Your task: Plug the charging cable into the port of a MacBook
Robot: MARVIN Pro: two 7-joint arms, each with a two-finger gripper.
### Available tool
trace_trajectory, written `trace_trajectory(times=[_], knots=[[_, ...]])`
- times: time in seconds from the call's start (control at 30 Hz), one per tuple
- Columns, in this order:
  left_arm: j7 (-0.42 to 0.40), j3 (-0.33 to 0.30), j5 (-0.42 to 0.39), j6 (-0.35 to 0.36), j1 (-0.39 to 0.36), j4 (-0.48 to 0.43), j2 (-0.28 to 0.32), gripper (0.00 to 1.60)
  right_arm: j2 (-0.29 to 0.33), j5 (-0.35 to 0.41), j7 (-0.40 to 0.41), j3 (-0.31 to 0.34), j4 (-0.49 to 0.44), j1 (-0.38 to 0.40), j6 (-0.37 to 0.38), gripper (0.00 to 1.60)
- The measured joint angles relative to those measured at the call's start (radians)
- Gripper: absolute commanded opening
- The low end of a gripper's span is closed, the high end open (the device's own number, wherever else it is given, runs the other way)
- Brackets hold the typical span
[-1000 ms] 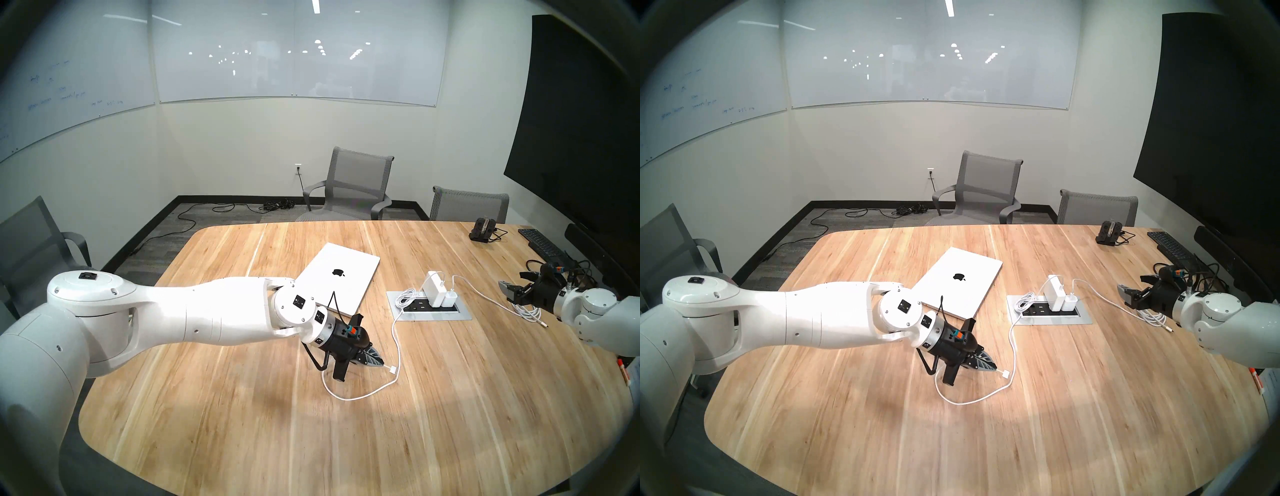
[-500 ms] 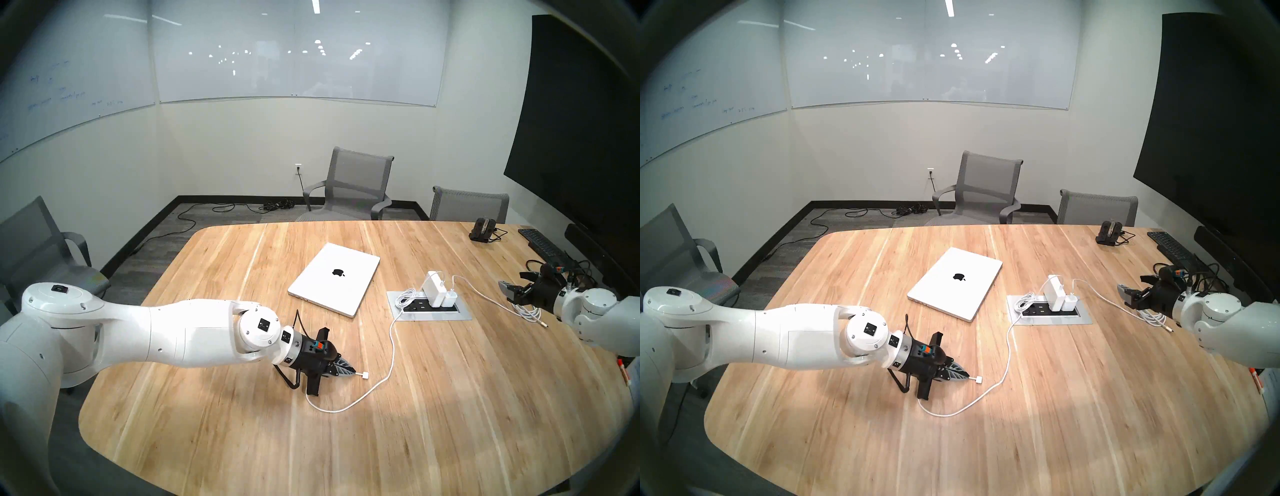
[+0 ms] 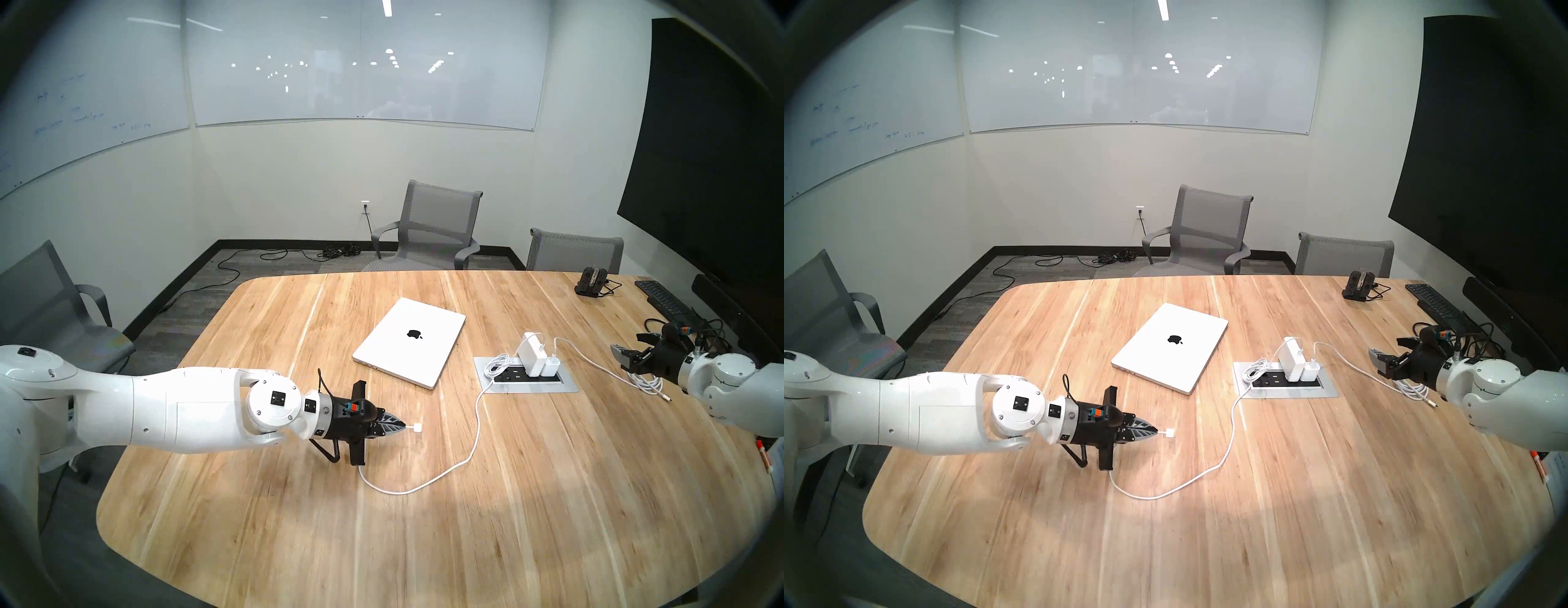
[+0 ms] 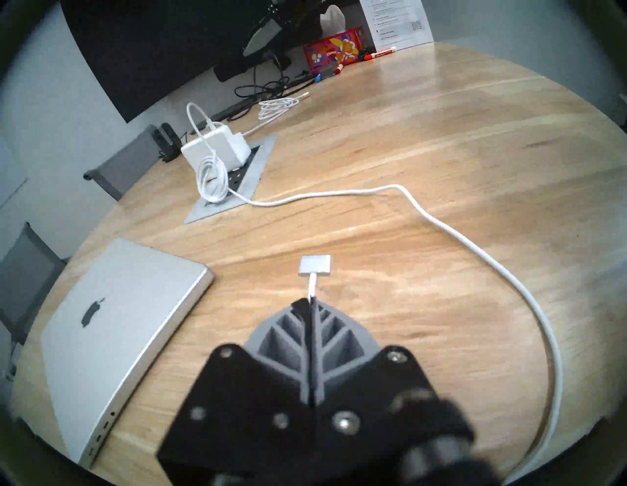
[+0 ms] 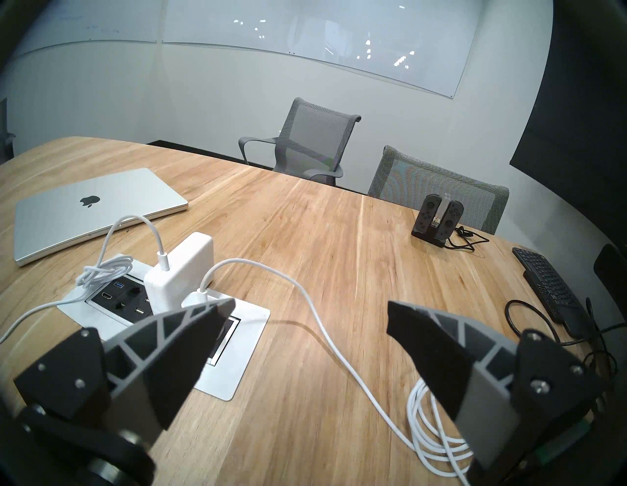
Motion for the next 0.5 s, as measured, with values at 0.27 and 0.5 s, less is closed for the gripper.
trace_trajectory(times=[0.27,0.5], knots=[[0.08,-0.007,0.016,0.073,-0.015,-0.112,0.084,0.0,0.0,0.0,0.0,0.0,0.0,0.0,0.0,1.6],[0.166,0.019,-0.005,0.091,0.024,-0.14,0.164,0.0,0.0,0.0,0.0,0.0,0.0,0.0,0.0,1.6]])
